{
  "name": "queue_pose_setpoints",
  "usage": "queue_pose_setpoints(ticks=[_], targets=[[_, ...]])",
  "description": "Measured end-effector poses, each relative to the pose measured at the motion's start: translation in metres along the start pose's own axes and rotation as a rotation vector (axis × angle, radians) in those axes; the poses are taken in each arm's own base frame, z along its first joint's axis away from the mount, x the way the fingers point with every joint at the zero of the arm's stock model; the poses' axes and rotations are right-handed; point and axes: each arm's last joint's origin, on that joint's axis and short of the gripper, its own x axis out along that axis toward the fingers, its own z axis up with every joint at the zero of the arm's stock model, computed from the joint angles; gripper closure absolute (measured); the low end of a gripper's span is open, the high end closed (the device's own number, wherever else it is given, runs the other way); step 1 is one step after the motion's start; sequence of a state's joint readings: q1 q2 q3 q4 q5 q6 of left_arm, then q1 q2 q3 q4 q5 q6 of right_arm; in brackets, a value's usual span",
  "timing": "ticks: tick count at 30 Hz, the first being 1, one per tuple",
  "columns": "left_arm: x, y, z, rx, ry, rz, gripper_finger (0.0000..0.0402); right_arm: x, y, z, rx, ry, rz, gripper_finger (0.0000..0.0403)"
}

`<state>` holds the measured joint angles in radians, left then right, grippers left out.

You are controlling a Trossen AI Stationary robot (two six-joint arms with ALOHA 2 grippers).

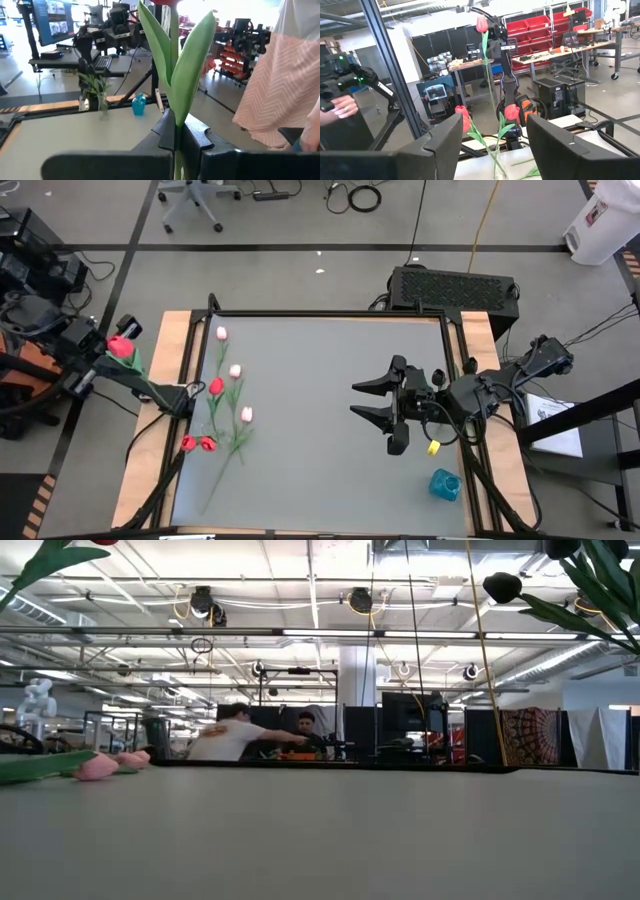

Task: Sort flowers into vase by color
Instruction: Put the red tulip into the left transparent vase

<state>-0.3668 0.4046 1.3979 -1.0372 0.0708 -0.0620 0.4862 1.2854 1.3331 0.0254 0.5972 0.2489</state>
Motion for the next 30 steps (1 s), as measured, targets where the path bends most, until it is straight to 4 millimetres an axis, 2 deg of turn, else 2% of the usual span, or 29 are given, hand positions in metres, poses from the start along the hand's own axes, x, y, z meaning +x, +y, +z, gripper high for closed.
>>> queue_pose_setpoints(ticks=[6,13,17,23,30], targets=[[-0.025,0.001,-0.015,-0.008,0.006,0.055,0.0391,0.0,0.0,0.0,0.0,0.0,0.0,0.0192],[-0.063,0.001,-0.032,-0.033,-0.103,0.101,0.0391,0.0,0.0,0.0,0.0,0.0,0.0,0.0192],[-0.075,0.001,-0.043,-0.043,-0.147,0.109,0.0391,0.0,0.0,0.0,0.0,0.0,0.0,0.0192],[-0.077,0.002,-0.064,-0.063,-0.153,0.115,0.0391,0.0,0.0,0.0,0.0,0.0,-0.001,0.0192],[-0.064,0.004,-0.079,-0.087,-0.171,0.114,0.0391,0.0,0.0,0.0,0.0,0.0,0.0,0.0192]])
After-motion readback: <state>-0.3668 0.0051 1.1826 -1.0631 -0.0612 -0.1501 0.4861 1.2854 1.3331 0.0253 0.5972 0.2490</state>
